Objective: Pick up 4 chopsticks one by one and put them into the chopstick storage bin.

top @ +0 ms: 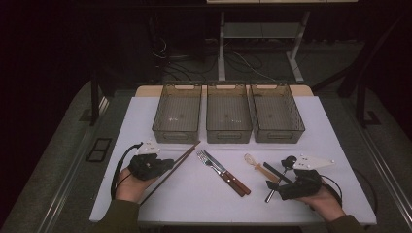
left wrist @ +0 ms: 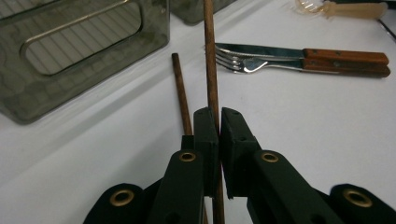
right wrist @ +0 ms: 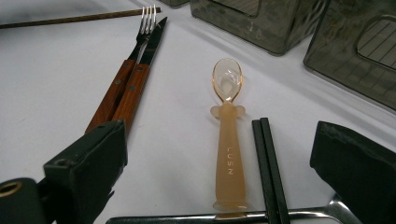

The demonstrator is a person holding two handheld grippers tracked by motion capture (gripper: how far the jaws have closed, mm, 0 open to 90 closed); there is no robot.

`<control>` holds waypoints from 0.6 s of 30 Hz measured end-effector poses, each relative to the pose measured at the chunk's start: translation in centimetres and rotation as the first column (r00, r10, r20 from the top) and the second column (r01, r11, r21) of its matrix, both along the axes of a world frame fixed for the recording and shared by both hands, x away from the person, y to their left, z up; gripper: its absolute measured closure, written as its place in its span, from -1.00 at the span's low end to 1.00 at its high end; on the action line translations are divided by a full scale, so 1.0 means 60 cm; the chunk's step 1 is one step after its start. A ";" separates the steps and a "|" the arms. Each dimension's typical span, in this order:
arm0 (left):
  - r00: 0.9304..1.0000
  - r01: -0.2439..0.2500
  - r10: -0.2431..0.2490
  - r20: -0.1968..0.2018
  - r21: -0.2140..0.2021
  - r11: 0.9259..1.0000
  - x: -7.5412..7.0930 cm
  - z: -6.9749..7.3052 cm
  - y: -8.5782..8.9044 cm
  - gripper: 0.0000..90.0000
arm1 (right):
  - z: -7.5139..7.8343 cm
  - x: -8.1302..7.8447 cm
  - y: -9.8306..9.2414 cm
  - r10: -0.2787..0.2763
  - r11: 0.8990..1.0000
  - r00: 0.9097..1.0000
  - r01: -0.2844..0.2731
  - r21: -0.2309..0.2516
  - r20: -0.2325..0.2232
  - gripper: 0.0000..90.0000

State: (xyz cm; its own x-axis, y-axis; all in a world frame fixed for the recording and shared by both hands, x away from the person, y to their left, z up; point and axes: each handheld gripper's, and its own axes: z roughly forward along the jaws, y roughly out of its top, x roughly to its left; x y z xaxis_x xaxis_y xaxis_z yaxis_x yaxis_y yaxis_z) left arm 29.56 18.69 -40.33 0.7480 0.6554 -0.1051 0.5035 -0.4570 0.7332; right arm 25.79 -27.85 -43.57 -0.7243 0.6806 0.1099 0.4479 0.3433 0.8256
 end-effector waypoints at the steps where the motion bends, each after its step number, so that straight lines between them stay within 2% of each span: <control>1: 1.000 0.005 -0.005 0.000 0.002 1.000 0.001 0.001 -0.001 0.90 | 0.000 0.000 0.000 0.000 1.000 1.000 0.000 -0.001 0.000 -0.91; 11: 1.000 0.006 -0.005 0.014 -0.043 0.999 0.009 0.016 -0.008 0.90 | 0.000 0.000 0.000 -0.002 1.000 1.000 0.002 0.000 -0.001 -0.91; 18: 1.000 0.000 0.001 0.023 -0.057 0.998 0.020 0.026 -0.011 0.90 | 0.000 0.000 0.000 -0.002 1.000 1.000 0.002 0.000 0.000 -0.91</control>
